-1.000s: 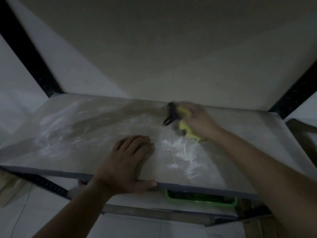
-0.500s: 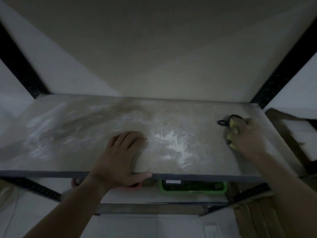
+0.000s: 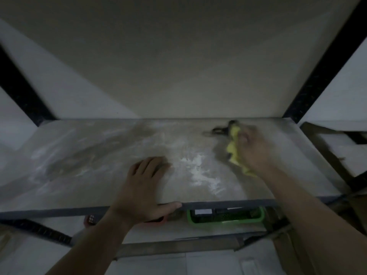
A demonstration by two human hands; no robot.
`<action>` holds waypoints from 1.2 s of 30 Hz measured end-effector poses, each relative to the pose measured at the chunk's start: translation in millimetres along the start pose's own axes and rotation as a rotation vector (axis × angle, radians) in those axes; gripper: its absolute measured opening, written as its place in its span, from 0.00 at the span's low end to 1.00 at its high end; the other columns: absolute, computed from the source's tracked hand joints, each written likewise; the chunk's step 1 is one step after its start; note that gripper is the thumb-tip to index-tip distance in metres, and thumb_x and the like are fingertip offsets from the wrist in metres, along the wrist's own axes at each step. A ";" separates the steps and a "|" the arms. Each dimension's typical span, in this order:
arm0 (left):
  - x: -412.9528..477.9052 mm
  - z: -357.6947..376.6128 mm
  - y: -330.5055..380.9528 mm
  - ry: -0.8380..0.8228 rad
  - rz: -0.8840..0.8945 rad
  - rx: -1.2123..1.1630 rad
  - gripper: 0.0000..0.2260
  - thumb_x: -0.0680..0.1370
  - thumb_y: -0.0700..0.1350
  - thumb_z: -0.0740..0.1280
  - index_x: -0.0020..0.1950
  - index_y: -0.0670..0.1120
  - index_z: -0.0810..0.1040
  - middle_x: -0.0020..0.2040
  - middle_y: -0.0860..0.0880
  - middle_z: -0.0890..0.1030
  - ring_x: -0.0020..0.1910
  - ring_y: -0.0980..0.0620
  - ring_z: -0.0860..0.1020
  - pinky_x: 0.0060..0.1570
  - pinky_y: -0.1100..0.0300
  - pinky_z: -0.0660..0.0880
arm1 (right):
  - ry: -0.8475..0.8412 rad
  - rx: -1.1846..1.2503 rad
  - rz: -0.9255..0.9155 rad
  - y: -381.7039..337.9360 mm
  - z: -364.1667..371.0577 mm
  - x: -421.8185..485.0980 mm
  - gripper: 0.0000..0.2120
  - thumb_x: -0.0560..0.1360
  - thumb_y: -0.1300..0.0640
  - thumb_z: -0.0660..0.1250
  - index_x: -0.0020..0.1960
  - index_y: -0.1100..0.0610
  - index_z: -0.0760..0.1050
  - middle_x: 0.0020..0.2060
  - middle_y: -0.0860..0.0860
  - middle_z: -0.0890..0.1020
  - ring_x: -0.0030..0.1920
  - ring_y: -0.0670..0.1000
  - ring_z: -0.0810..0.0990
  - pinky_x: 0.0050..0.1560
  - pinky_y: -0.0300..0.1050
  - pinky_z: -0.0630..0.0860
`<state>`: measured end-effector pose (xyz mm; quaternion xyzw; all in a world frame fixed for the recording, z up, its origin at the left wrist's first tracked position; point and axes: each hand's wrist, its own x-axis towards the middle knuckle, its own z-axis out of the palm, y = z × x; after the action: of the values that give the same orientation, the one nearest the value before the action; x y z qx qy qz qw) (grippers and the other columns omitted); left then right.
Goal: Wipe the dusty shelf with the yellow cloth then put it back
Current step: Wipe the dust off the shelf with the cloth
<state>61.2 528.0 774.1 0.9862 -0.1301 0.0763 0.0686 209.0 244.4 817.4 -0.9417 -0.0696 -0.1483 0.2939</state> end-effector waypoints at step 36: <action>0.8 0.3 -0.5 0.011 0.011 0.007 0.44 0.71 0.78 0.59 0.74 0.47 0.73 0.73 0.47 0.72 0.74 0.44 0.70 0.71 0.48 0.65 | -0.382 -0.369 -0.080 122.7 -88.6 -50.3 0.28 0.77 0.58 0.66 0.75 0.54 0.62 0.57 0.58 0.75 0.51 0.60 0.76 0.48 0.48 0.71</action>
<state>62.2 528.2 773.9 0.9853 -0.1348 0.0825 0.0653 167.1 91.0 805.3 -0.9868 -0.1327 0.0105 0.0927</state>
